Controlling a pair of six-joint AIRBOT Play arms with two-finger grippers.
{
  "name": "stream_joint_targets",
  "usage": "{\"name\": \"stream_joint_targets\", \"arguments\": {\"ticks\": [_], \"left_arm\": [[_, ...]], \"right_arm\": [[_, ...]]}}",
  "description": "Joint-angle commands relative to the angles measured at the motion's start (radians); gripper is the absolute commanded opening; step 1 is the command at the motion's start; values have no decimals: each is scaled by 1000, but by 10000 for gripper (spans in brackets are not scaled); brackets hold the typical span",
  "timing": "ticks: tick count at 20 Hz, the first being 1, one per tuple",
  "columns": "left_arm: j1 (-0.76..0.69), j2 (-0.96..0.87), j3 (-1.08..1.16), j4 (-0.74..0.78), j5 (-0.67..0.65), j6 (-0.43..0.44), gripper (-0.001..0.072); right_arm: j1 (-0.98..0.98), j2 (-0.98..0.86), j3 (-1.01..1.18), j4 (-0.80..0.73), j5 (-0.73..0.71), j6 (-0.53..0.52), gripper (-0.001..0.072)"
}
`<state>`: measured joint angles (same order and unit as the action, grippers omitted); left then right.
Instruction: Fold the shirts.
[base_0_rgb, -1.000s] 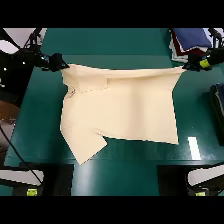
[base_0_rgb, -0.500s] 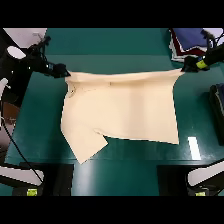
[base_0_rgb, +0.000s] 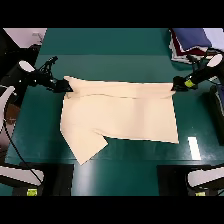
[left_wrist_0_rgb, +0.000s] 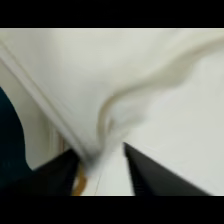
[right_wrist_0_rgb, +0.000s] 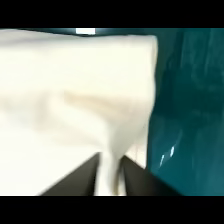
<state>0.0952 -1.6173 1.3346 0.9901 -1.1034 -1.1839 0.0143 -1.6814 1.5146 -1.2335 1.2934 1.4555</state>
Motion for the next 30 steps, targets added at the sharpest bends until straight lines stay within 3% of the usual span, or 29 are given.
{"name": "stream_joint_targets", "arguments": {"ticks": [1,3,7,14,25,26,27,28,29,30], "left_arm": [[3,2,2,31,-60,-83,654],[31,30,18,62,-132,-128,654],[104,194,-53,127,-199,-126,654],[123,485,-582,150,-183,-129,654],[122,577,-907,-63,-98,-126,653],[122,577,-910,-64,-83,-126,564],[122,577,-910,-65,-72,-125,344],[122,578,-910,-68,-53,-125,254],[122,577,-910,-77,-37,-125,231],[123,578,-909,-90,-31,-124,144]], "right_arm": [[-11,13,-37,82,2,2,333],[-29,40,-34,109,58,-20,302],[-92,220,-193,117,76,-55,302],[-139,478,-462,116,61,-97,302],[-139,546,-492,117,53,-106,302],[-139,546,-492,117,50,-106,302],[-139,546,-492,117,52,-106,302],[-139,546,-492,116,55,-106,301],[-139,546,-492,114,60,-106,302],[-139,546,-492,114,74,-106,302]]}}
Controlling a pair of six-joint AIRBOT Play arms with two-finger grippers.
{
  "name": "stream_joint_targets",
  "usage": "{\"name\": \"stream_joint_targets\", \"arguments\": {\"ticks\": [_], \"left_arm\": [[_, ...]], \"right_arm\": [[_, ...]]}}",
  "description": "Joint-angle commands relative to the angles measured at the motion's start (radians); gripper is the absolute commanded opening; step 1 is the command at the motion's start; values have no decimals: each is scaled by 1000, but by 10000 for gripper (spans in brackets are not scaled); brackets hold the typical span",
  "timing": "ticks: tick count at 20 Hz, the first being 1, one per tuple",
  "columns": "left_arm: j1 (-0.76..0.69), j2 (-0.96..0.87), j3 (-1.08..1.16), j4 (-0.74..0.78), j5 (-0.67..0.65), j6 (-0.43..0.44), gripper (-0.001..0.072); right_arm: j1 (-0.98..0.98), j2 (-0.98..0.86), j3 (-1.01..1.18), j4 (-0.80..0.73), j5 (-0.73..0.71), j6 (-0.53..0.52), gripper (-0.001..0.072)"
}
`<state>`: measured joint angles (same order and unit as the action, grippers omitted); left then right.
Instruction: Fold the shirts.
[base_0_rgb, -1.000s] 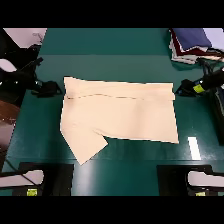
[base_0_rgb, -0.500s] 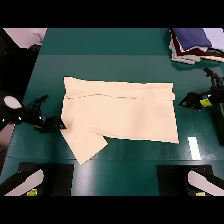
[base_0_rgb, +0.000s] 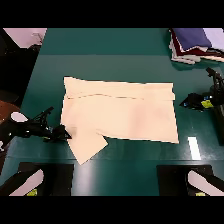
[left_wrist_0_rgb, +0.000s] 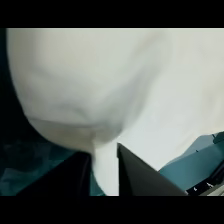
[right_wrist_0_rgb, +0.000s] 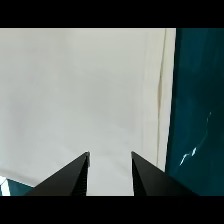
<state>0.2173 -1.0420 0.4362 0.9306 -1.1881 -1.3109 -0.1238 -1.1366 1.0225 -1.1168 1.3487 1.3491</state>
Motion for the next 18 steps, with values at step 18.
{"name": "stream_joint_targets", "arguments": {"ticks": [18], "left_arm": [[1,96,83,-56,-18,55,21]], "right_arm": [[-203,0,-473,-75,36,-50,430]]}}
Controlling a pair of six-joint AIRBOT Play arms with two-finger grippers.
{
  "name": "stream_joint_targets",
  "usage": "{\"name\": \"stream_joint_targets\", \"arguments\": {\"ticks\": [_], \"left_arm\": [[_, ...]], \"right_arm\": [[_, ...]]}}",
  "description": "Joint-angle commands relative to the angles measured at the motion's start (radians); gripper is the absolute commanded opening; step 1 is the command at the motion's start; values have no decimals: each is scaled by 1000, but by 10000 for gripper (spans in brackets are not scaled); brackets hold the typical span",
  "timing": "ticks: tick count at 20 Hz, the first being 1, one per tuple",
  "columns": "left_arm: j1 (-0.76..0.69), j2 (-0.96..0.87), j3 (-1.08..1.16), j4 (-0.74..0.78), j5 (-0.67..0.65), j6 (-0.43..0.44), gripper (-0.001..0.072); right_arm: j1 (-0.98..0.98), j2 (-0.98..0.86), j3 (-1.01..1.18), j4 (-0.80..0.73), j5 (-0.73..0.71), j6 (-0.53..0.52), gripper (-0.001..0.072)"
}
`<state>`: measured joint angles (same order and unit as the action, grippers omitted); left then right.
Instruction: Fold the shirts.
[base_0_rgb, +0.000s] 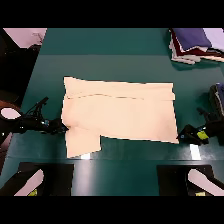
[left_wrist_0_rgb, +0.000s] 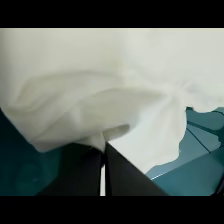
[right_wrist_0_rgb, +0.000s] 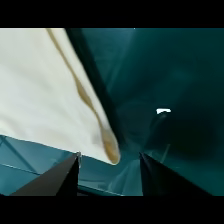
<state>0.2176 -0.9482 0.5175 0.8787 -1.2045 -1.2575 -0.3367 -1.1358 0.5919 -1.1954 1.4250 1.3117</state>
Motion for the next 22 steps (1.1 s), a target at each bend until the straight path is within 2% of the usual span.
{"name": "stream_joint_targets", "arguments": {"ticks": [1,3,4,5,7,10,12,14,17,19,22], "left_arm": [[0,2,2,-4,-1,1,22],[0,2,2,-4,0,1,21],[0,2,2,-4,-1,1,21],[0,2,2,-2,-3,1,21],[0,2,2,3,-15,1,21],[0,5,2,12,-76,2,20],[0,63,2,49,-144,-8,19],[0,171,2,62,-204,-60,19],[0,296,16,14,-279,-164,20],[0,294,83,-74,-245,-167,20],[0,286,205,-86,-55,-135,20]], "right_arm": [[28,-1,-37,10,-44,-13,430],[62,-1,-18,19,-61,-12,414],[79,-1,-3,16,-68,-13,221],[91,-1,13,14,-72,-13,83],[106,1,49,14,-62,-13,15],[105,13,108,-3,41,-13,14],[105,80,114,-93,95,-11,14],[93,175,112,-173,149,-5,14],[52,330,113,-161,166,1,14],[48,395,113,-130,128,8,14],[69,378,119,-46,52,8,14]]}}
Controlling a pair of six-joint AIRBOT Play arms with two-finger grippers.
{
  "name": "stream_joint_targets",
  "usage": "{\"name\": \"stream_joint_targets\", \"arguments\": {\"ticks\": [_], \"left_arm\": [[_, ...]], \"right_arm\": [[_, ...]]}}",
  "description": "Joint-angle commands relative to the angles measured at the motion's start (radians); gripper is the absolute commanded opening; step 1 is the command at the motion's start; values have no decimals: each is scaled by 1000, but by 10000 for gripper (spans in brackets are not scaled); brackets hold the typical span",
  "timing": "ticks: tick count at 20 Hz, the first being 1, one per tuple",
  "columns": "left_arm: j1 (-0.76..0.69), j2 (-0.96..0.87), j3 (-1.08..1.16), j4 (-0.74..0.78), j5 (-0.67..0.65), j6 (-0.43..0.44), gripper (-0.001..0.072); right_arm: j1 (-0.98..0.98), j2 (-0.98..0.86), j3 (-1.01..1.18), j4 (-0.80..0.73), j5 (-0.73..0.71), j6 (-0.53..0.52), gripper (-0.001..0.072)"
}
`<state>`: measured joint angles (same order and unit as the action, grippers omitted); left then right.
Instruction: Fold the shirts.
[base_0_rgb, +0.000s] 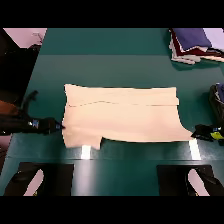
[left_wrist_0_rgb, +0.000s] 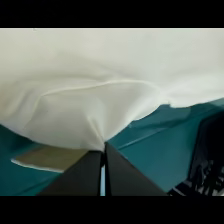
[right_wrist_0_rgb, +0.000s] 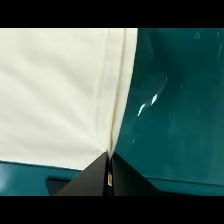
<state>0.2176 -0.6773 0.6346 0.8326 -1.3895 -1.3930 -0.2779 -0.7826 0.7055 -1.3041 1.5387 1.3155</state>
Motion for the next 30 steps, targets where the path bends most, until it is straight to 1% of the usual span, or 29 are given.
{"name": "stream_joint_targets", "arguments": {"ticks": [1,3,5,7,10,12,15,18,20,21,22,23,24,25,26,27,29,30], "left_arm": [[0,0,121,-39,181,14,20],[0,-64,171,-34,202,40,19],[0,-174,213,-37,216,66,20],[0,-294,259,-44,251,92,20],[0,-487,353,-81,295,145,21],[0,-607,430,-97,320,157,20],[0,-755,534,-116,320,183,21],[0,-837,590,-120,344,197,21],[0,-854,597,-143,389,197,24],[0,-854,598,-151,416,197,114],[0,-854,598,-166,438,196,454],[0,-854,599,-188,440,196,639],[0,-854,608,-195,429,196,643],[0,-854,627,-193,391,196,638],[0,-854,647,-190,340,197,530],[0,-853,666,-180,282,203,343],[0,-853,684,-184,197,243,26],[0,-853,684,-187,180,248,22]], "right_arm": [[30,-11,23,85,-90,5,14],[91,-105,94,106,-146,12,14],[148,-214,190,106,-220,35,14],[183,-335,296,107,-259,61,14],[214,-483,430,108,-261,72,14],[228,-563,508,108,-261,74,14],[232,-672,615,109,-261,101,14],[232,-762,703,111,-262,101,15],[231,-816,747,153,-268,102,15],[229,-843,764,201,-284,101,41],[223,-863,777,250,-303,101,276],[212,-883,792,306,-319,100,559],[200,-893,804,344,-315,96,595],[185,-893,806,353,-295,87,594],[170,-886,800,351,-262,61,594],[147,-871,779,351,-227,36,594],[93,-825,698,350,-193,-13,594],[64,-806,654,351,-192,-35,594]]}}
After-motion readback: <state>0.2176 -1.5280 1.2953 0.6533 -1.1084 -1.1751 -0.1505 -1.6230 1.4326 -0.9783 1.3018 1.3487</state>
